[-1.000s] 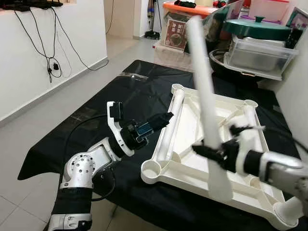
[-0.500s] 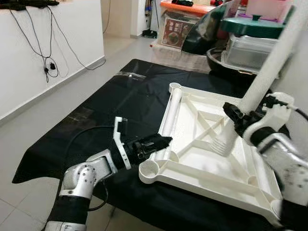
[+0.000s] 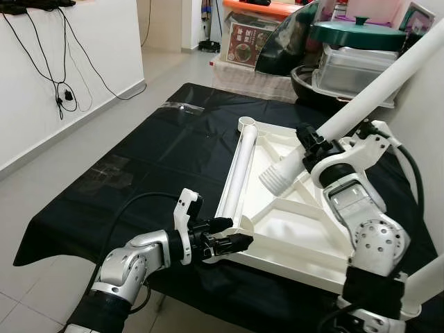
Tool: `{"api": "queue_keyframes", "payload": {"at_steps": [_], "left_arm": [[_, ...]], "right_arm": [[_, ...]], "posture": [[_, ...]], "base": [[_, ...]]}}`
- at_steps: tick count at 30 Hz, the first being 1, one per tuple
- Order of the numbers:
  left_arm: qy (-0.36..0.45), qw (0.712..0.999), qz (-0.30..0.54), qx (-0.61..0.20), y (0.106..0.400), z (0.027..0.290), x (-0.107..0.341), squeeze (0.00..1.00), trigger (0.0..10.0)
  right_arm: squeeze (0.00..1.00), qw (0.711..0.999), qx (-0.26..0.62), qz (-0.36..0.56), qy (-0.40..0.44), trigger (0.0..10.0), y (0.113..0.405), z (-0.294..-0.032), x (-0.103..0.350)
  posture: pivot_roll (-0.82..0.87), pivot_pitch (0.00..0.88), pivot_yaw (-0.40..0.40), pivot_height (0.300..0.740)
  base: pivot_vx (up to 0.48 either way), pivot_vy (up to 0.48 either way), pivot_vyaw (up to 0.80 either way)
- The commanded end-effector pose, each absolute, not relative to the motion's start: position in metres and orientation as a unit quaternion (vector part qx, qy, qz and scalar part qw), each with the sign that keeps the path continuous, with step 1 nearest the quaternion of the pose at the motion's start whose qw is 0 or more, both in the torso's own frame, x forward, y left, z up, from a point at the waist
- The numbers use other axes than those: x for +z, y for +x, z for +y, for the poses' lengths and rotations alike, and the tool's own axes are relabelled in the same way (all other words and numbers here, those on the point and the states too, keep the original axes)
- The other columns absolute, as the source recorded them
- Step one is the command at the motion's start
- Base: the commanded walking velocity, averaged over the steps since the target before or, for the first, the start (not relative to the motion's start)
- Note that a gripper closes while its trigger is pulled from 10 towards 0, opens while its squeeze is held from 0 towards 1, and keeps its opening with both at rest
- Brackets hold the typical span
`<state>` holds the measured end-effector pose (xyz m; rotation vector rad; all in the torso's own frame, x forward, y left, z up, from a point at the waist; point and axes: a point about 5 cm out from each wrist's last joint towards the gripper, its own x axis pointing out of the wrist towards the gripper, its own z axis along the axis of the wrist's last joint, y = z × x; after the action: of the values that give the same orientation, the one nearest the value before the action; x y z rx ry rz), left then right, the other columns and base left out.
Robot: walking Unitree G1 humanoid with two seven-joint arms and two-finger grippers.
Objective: Building children table
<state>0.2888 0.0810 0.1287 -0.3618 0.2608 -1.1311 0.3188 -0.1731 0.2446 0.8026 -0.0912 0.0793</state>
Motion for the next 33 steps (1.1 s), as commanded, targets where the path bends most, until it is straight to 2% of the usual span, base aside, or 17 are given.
{"api": "queue_keyframes", "payload": {"at_steps": [1,11,23,28,29,33], "left_arm": [[-0.159,0.826,0.129,-0.526,0.287,0.082,0.123,0.0,10.0],[-0.16,0.82,0.128,-0.535,0.285,0.084,0.123,0.0,10.0],[-0.188,0.802,0.106,-0.558,0.288,0.09,0.136,0.0,10.0],[-0.188,0.8,0.105,-0.56,0.288,0.092,0.136,0.0,10.0],[-0.192,0.795,0.105,-0.565,0.286,0.092,0.137,0.0,10.0],[-0.194,0.79,0.105,-0.573,0.286,0.093,0.138,0.0,10.0]], "right_arm": [[0.0,0.917,0.05,-0.05,0.391,0.0,0.318,-0.168,0.245],[0.0,0.921,0.076,-0.045,0.379,0.0,0.316,-0.159,0.239],[0.0,0.934,0.13,-0.058,0.327,0.0,0.308,-0.147,0.234],[0.0,0.93,0.193,-0.098,0.296,0.0,0.299,-0.137,0.242],[0.0,0.922,0.238,-0.108,0.285,0.0,0.293,-0.13,0.243],[0.0,0.907,0.301,-0.106,0.273,0.0,0.285,-0.122,0.243]], "posture": [[0.11,0.0,-0.113,0.74],[0.11,0.0,-0.112,0.74],[0.11,0.0,-0.101,0.74],[0.11,0.0,-0.101,0.74],[0.12,0.0,-0.102,0.74],[0.12,0.0,-0.1,0.74]], "base": [[0.0,0.0,0.0],[0.0,0.0,0.0],[0.0,0.0,0.0],[0.0,0.0,0.0],[0.0,0.0,0.0],[0.0,0.0,0.0]]}}
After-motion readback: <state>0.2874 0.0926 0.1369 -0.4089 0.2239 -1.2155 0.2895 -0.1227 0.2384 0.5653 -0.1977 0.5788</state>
